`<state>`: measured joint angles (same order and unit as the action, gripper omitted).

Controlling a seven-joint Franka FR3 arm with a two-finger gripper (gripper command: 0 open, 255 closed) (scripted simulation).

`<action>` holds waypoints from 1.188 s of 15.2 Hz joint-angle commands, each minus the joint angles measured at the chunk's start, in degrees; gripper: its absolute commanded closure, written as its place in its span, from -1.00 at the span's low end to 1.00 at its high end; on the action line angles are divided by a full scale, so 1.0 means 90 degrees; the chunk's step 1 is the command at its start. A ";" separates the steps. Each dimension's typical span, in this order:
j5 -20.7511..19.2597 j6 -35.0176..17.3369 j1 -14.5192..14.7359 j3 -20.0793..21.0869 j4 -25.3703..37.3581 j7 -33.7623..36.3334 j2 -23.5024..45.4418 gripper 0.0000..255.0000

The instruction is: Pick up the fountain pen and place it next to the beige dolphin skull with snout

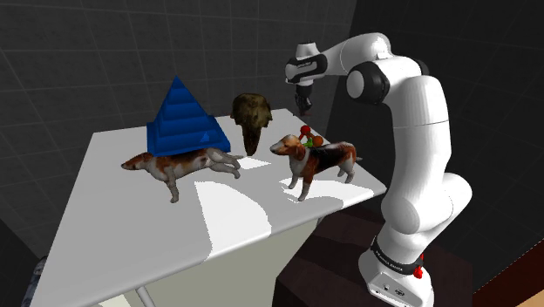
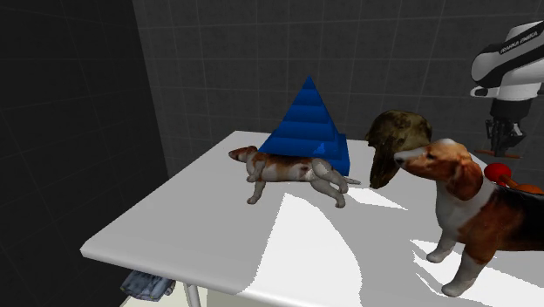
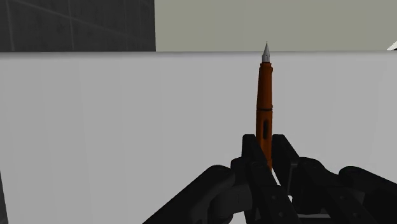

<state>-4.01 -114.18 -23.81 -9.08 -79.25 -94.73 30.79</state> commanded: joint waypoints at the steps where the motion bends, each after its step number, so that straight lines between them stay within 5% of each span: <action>1: -0.0002 -0.0157 -0.0001 0.0001 -0.0121 0.0014 0.0033 1.00; 18: 0.0002 -0.0957 -0.0007 0.0016 -0.0615 0.0096 0.0346 1.00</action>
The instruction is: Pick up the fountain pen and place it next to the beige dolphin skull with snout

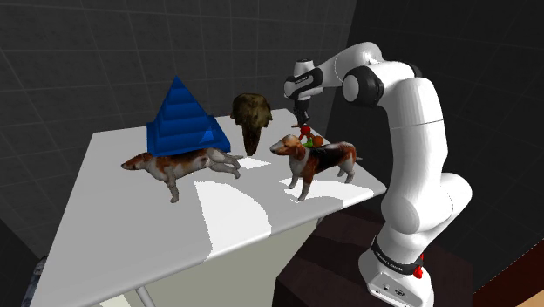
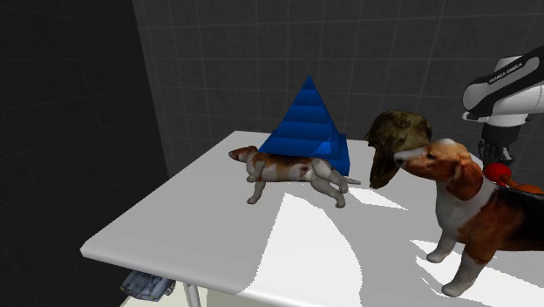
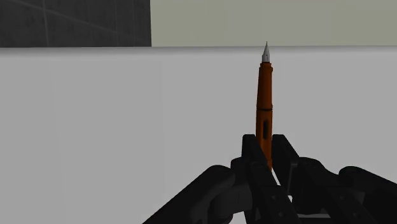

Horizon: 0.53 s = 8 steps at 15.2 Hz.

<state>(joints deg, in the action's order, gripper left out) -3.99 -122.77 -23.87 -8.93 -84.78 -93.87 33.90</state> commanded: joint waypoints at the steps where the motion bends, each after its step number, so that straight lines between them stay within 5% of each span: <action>1: 0.0000 -0.0002 0.0000 0.0000 -0.0001 0.0000 0.0000 1.00; 2: 0.0000 -0.0001 0.0000 0.0000 -0.0001 0.0000 0.0000 1.00; 3: 0.0000 -0.0001 0.0000 0.0000 -0.0001 0.0000 0.0000 -1.00; 8: 0.0000 -0.0001 0.0000 0.0000 -0.0001 0.0000 0.0000 -1.00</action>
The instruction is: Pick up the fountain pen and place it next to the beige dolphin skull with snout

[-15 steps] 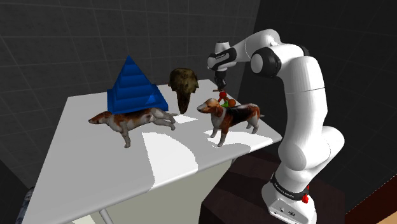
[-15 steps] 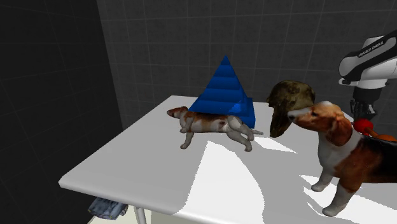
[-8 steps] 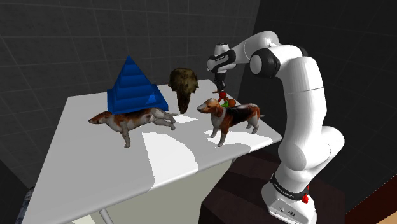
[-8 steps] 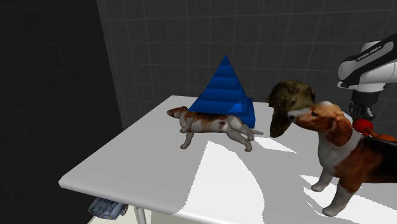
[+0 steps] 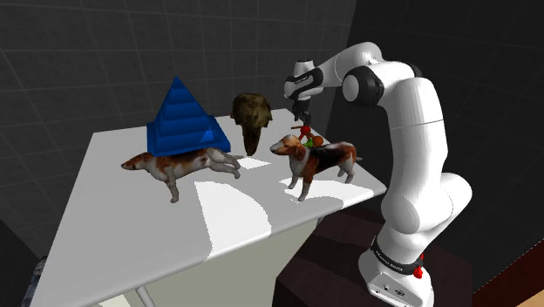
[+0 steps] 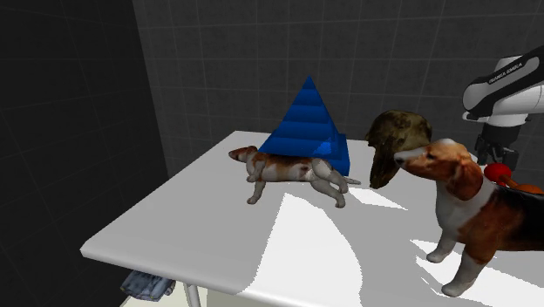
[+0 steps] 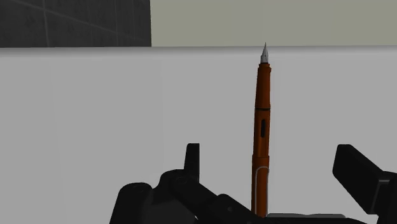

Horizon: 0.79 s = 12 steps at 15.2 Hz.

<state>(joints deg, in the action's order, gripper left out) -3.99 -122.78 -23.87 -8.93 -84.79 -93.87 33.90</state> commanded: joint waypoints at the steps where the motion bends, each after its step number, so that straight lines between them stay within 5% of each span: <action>1: -0.0008 0.0154 0.0021 -0.0002 0.0051 0.0004 -0.0103 -1.00; 4: -0.0029 0.0608 0.0075 -0.0006 0.0248 0.0013 -0.0356 -1.00; 12: -0.0029 0.0608 0.0075 -0.0006 0.0248 0.0013 -0.0356 -1.00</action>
